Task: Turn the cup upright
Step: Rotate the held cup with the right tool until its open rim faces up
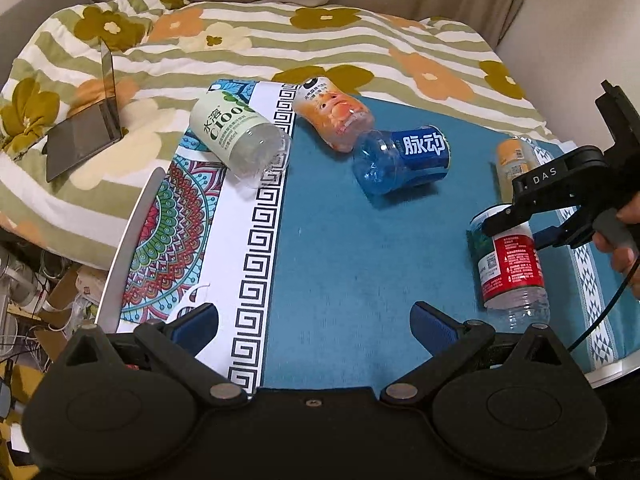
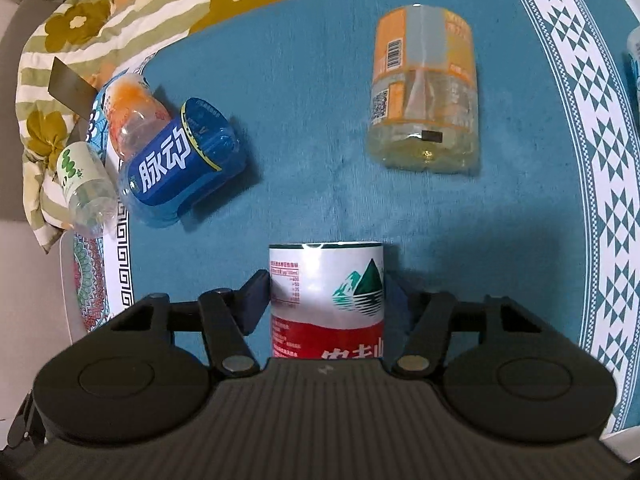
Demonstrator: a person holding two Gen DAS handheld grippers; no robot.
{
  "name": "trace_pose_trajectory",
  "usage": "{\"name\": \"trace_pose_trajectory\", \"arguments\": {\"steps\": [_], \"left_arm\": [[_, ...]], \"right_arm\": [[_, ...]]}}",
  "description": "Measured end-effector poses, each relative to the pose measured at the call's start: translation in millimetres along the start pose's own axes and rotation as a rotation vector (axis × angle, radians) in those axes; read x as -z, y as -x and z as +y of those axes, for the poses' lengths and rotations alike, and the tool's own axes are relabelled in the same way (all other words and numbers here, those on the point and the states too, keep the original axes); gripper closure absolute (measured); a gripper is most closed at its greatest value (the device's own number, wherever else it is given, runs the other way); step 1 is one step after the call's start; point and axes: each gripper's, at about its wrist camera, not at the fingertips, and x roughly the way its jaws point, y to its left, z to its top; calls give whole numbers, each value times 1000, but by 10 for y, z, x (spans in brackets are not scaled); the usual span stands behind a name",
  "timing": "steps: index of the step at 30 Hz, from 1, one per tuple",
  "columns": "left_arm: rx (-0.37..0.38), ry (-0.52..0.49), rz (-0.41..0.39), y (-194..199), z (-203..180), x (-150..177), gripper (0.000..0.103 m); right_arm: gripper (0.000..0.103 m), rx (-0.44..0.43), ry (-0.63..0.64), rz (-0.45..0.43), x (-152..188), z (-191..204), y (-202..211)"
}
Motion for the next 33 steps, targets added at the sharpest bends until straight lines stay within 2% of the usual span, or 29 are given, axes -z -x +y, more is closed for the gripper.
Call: {"name": "trace_pose_trajectory", "arguments": {"steps": [8, 13, 15, 18, 21, 24, 28, 33], "left_arm": [[16, -24, -10, 19, -62, -44, 0], [17, -31, -28, 108, -80, -80, 0], [11, -38, -37, 132, -84, -94, 0], [-1, -38, -57, 150, -61, -93, 0], [-1, -23, -73, 143, -19, -83, 0], [-10, -32, -91, 137, 9, -57, 0], [-30, -62, -105, 118, 32, 21, 0], [-45, -83, -120, 110, 45, 110, 0]], "right_arm": [[29, -13, 8, -34, 70, -17, 92], [29, -55, 46, -136, 198, 64, 446], [29, -86, 58, -239, 303, 106, 642], [29, -77, 95, -513, 597, 200, 841], [28, -27, 106, -792, 931, 263, 745], [28, 37, 104, -966, 1163, 310, 527], [28, 94, 109, -1063, 1255, 335, 277], [28, 120, 129, -1106, 1282, 365, 115]]}}
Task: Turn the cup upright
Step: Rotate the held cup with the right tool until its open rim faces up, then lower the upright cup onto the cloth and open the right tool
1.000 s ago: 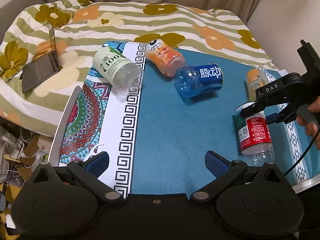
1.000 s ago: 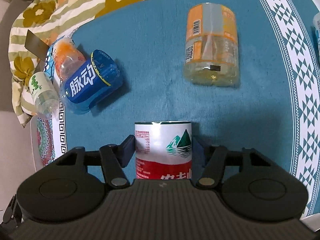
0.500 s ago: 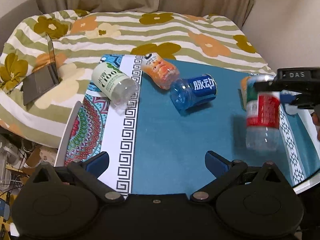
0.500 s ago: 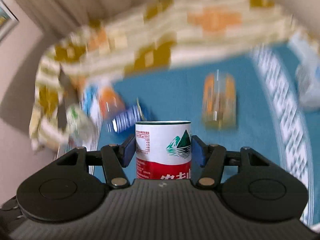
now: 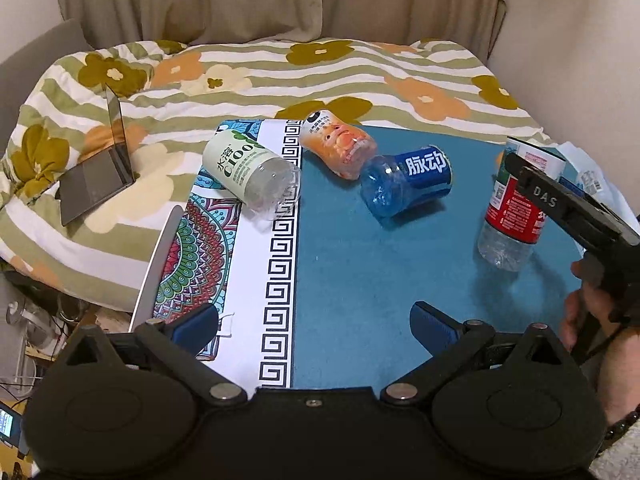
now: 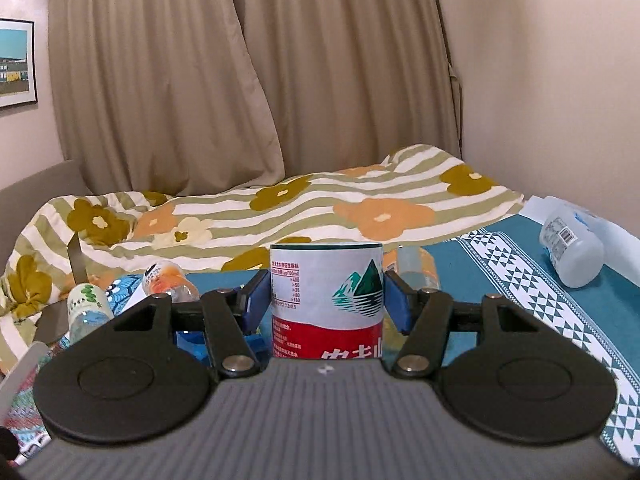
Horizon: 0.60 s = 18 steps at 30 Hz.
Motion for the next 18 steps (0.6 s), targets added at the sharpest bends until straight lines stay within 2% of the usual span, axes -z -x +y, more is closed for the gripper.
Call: {"name": "trace_pose_trajectory", "arguments": {"steps": [8, 13, 18], "left_arm": [[-7, -29, 5, 18, -56, 68, 0], [10, -21, 13, 0, -89, 63, 0], [18, -29, 9, -2, -152, 30, 0]], "right_arm": [[27, -24, 34, -6, 115, -17, 153], [27, -51, 86, 53, 80, 23, 330], [27, -65, 107, 150, -16, 43, 373]]}}
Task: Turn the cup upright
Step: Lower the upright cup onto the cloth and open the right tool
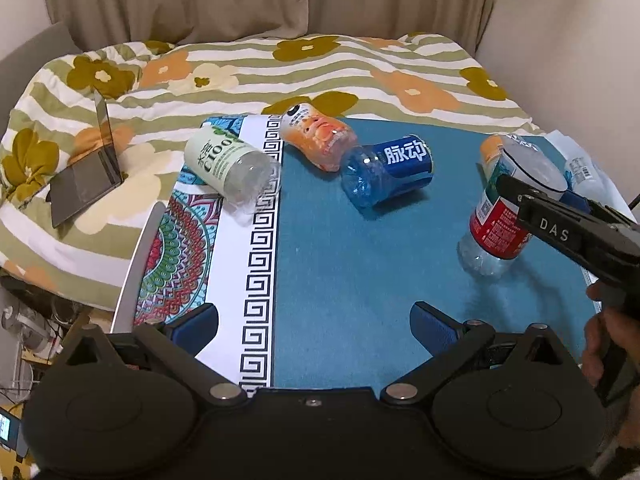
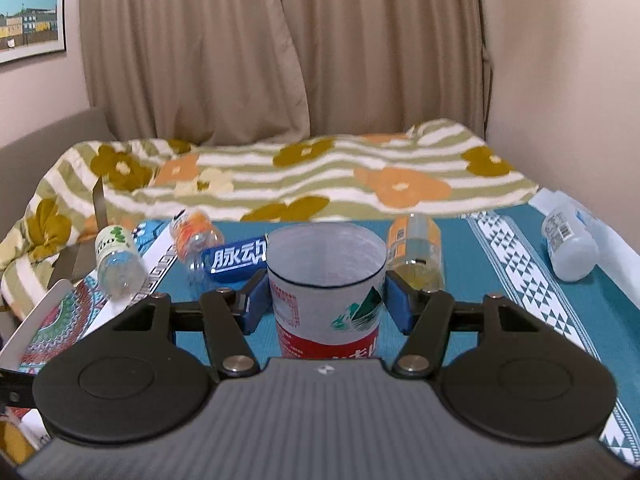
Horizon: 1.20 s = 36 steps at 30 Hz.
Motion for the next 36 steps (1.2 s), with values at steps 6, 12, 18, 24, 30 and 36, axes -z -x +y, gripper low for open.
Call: {"name": "trace_pose_trajectory", "arguments": {"steps": [6, 12, 18, 24, 30, 36], "left_arm": [[10, -6, 5, -29, -60, -1, 0], [2, -54, 10, -40, -137, -8, 0], [2, -77, 4, -47, -178, -5, 0], [-10, -79, 13, -67, -184, 16, 0], [-25, -81, 9, -47, -212, -7, 0], [2, -78, -25, 152, -294, -139, 0]], "right_arm": [[27, -6, -5, 107, -156, -18, -47], [27, 3, 30, 172, -228, 49, -64], [25, 11, 34, 180, -233, 66, -75], [0, 40, 40, 167, -217, 45, -71], [0, 28, 15, 217, -203, -28, -95], [0, 27, 21, 258, -403, -84, 174]]}}
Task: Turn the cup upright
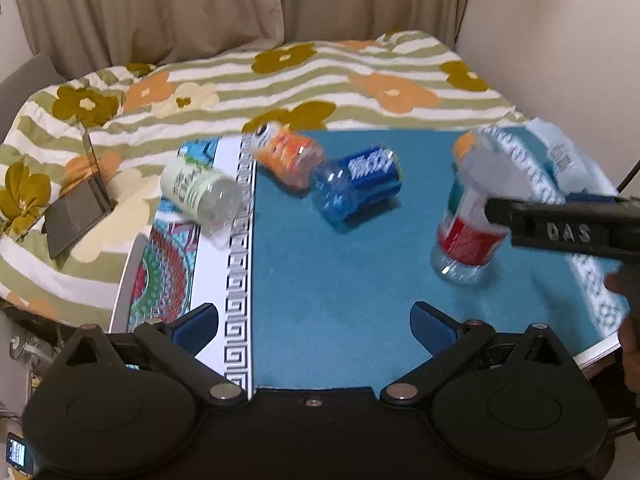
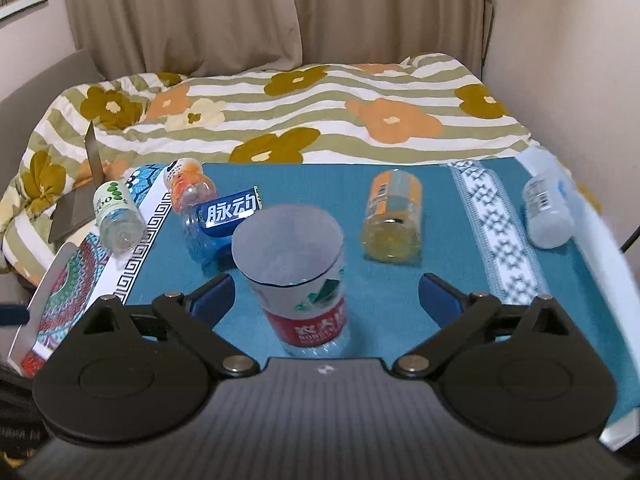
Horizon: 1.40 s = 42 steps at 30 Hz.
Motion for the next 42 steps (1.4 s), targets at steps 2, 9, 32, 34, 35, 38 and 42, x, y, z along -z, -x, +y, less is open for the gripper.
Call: {"name": "trace_pose_trajectory", "arguments": {"steps": [2, 9, 32, 34, 35, 38, 42], "left_arm": [[2, -5, -32, 146, -45, -86, 0], [-8, 25, -108, 511, -151, -253, 0], [-80, 41, -182, 730, -396, -140, 0], [-81, 42, -181, 733, -394, -141, 0], [-82, 40, -183, 735, -394, -137, 0], [-85, 42, -184, 737, -392, -126, 0], [-88, 45, -182, 743, -381, -127, 0]], "right_arm": [[0, -9, -6, 10, -72, -70, 171], [0, -1, -57, 44, -292, -425, 683], [0, 63, -39, 84, -26, -791, 959], [0, 62, -43, 86, -20, -803, 958], [0, 61, -45, 87, -18, -806, 959], [0, 64, -43, 86, -8, -805, 960], [0, 65, -42, 87, 3, -797, 955]]}}
